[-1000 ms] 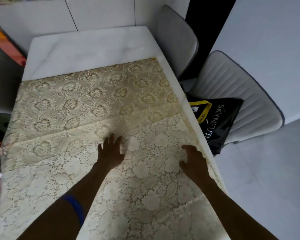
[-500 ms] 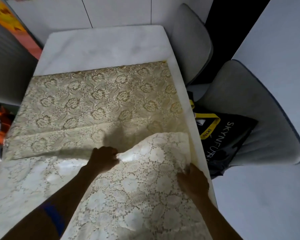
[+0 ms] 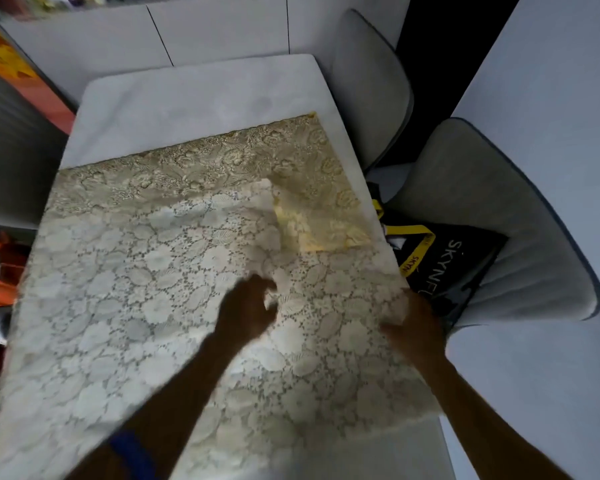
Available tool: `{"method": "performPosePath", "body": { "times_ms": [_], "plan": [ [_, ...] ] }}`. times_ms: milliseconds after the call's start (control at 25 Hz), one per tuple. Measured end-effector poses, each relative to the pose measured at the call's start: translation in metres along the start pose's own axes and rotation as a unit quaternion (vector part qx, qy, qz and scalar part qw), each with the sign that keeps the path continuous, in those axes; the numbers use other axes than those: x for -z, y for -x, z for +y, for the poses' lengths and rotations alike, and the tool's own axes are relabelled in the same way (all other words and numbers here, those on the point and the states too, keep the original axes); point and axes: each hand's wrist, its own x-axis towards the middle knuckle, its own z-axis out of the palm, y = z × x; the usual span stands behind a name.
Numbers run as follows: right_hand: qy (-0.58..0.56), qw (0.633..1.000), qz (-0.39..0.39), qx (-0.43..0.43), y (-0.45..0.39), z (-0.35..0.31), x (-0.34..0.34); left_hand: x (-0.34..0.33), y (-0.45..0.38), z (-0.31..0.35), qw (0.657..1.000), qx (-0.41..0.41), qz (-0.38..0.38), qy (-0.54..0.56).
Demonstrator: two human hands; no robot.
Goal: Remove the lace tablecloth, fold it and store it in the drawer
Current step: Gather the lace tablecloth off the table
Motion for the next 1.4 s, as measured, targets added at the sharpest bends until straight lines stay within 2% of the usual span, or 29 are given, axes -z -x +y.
{"method": "performPosePath", "body": {
  "times_ms": [40,80,120,200,280,360,440,520,600,640,680,760,800,840,880,920,960,1000,1040,1120,1200,1240,1280,1320,1360,1400],
  "plan": [
    [0.057,0.993,0.069,0.074,0.026,0.014,-0.013,-0.023,0.036,-0.002,1.000,-0.003,-0.014,0.007],
    [0.073,0.977,0.101,0.171,0.052,0.022,-0.026,-0.042,0.070,-0.006,1.000,0.002,-0.019,0.017],
    [0.066,0.960,0.074,0.262,0.078,0.027,-0.038,-0.056,0.098,-0.013,0.999,0.001,-0.021,0.026],
    [0.097,0.915,-0.032,0.390,0.124,0.030,-0.060,-0.071,0.139,-0.028,0.997,-0.043,-0.052,0.037],
    [0.174,0.878,-0.089,0.437,0.144,0.026,-0.077,-0.071,0.168,-0.038,0.990,-0.068,-0.127,-0.010],
    [0.216,0.885,-0.071,0.406,0.148,0.007,-0.079,-0.068,0.192,-0.045,0.982,-0.085,-0.132,-0.101],
    [0.176,0.898,-0.028,0.402,0.145,-0.003,-0.072,-0.069,0.214,-0.050,0.988,-0.048,-0.085,-0.121],
    [0.102,0.910,-0.028,0.401,0.144,-0.001,-0.060,-0.066,0.232,-0.063,0.989,0.051,0.004,-0.137],
    [0.052,0.919,-0.015,0.390,0.146,0.005,-0.039,-0.047,0.250,-0.080,0.976,0.187,0.040,-0.104],
    [0.042,0.923,0.007,0.382,0.149,0.011,-0.030,-0.036,0.254,-0.088,0.966,0.240,0.034,-0.089],
    [0.041,0.927,0.035,0.371,0.152,0.016,-0.022,-0.028,0.260,-0.095,0.965,0.245,0.029,-0.089],
    [0.041,0.943,0.131,0.304,0.174,0.023,-0.014,-0.014,0.275,-0.097,0.978,0.196,-0.012,-0.077],
    [-0.004,0.961,0.173,0.216,0.191,0.026,-0.016,-0.010,0.282,-0.093,0.986,0.156,-0.019,-0.051],
    [-0.111,0.971,0.192,0.089,0.212,0.025,-0.020,-0.006,0.292,-0.086,0.992,0.122,-0.019,-0.034],
    [-0.282,0.943,0.161,-0.070,0.234,0.018,-0.024,-0.001,0.304,-0.078,0.995,0.092,-0.012,-0.023],
    [-0.455,0.864,0.080,-0.202,0.256,0.012,-0.029,-0.001,0.318,-0.069,0.998,0.057,-0.013,-0.016],
    [-0.587,0.767,-0.030,-0.255,0.275,0.008,-0.034,-0.006,0.334,-0.060,1.000,0.014,-0.021,-0.004],
    [-0.659,0.701,-0.104,-0.253,0.291,0.006,-0.040,-0.012,0.352,-0.050,0.999,-0.021,-0.040,0.010],
    [-0.680,0.685,-0.125,-0.230,0.312,0.002,-0.044,-0.019,0.375,-0.038,0.995,-0.043,-0.086,0.016],
    [-0.649,0.730,-0.068,-0.206,0.344,0.000,-0.052,-0.037,0.419,-0.020,0.982,-0.086,-0.168,0.011],
    [-0.584,0.783,0.016,-0.211,0.374,0.006,-0.051,-0.059,0.451,0.000,0.971,-0.097,-0.211,0.055],
    [-0.557,0.808,0.036,-0.191,0.389,0.014,-0.045,-0.063,0.469,0.003,0.965,-0.135,-0.221,0.040],
    [-0.528,0.835,0.044,-0.150,0.406,0.021,-0.036,-0.064,0.481,0.002,0.962,-0.172,-0.213,-0.019],
    [-0.491,0.864,0.040,-0.108,0.420,0.032,-0.029,-0.062,0.479,0.005,0.971,-0.161,-0.175,-0.033],
    [-0.460,0.884,0.032,-0.076,0.436,0.046,-0.019,-0.061,0.478,0.010,0.959,-0.194,-0.207,-0.010],
    [-0.441,0.896,0.020,-0.054,0.452,0.060,-0.011,-0.061,0.479,0.015,0.954,-0.191,-0.229,0.020]
  ]
}}
